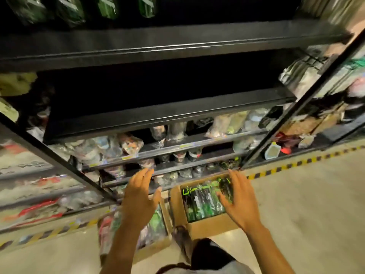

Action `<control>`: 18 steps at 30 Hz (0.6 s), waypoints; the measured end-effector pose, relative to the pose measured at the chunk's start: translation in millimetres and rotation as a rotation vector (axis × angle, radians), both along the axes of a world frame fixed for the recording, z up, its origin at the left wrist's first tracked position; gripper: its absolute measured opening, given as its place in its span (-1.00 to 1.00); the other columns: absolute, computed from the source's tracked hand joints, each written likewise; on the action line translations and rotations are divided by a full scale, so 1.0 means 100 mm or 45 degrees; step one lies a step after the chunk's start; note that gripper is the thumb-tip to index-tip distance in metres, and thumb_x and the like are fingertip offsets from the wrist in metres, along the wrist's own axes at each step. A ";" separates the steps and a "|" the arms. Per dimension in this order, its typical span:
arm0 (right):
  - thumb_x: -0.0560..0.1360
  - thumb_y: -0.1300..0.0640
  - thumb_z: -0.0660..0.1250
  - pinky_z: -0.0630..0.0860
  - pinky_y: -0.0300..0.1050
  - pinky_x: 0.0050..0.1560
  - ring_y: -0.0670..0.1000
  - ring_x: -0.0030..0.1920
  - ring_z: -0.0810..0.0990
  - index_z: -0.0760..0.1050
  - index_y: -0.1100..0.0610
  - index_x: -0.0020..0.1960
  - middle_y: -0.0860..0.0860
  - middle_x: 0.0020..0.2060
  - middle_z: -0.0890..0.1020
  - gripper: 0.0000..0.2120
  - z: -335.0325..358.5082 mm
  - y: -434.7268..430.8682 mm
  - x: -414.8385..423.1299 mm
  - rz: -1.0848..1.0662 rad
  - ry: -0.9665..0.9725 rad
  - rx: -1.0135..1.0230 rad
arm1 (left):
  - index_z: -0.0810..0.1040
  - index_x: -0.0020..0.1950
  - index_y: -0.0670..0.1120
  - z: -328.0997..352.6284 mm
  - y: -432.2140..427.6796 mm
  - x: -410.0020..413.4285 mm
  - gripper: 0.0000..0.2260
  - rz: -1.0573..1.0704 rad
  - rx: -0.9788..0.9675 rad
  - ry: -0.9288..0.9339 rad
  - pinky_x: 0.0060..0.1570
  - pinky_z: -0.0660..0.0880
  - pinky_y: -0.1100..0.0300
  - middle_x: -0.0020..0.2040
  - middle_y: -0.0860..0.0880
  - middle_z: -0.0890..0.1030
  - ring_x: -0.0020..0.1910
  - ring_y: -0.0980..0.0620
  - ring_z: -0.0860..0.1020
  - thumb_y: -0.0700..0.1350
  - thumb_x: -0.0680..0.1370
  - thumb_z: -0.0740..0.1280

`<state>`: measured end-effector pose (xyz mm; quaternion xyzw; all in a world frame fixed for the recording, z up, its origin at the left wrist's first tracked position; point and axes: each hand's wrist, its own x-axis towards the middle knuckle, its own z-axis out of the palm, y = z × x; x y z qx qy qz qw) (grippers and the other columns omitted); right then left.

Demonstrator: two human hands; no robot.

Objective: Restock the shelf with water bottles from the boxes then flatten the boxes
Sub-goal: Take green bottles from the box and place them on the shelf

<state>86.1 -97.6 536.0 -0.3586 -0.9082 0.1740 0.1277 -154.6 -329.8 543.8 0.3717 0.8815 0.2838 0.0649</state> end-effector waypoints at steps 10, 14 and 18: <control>0.54 -0.10 0.45 0.42 0.09 0.38 0.12 0.40 0.37 0.27 0.14 0.58 0.15 0.43 0.47 -0.27 -0.45 0.51 1.33 -0.098 -0.097 -0.217 | 0.44 0.53 -0.01 -0.52 0.20 1.41 -0.45 0.148 -0.098 -0.124 0.41 0.40 -0.07 0.48 -0.05 0.49 0.43 -0.11 0.43 0.17 0.57 0.27; 0.53 -0.07 0.48 0.41 0.11 0.39 0.16 0.42 0.37 0.30 0.21 0.56 0.20 0.44 0.47 -0.27 -0.54 1.22 1.53 0.023 -0.145 -0.255 | 0.49 0.47 -0.10 -0.53 0.69 1.93 -0.45 0.264 -0.137 -0.128 0.21 0.55 -0.09 0.36 -0.16 0.59 0.29 -0.22 0.56 -0.08 0.50 0.50; 0.55 -0.10 0.45 0.38 0.14 0.44 0.18 0.48 0.36 0.28 0.15 0.57 0.14 0.48 0.44 -0.29 -0.61 1.93 1.63 0.110 -0.187 -0.316 | 0.45 0.50 -0.11 -0.58 1.19 2.46 -0.45 0.335 -0.128 -0.194 0.15 0.53 0.00 0.29 -0.14 0.61 0.24 -0.17 0.54 -0.17 0.52 0.49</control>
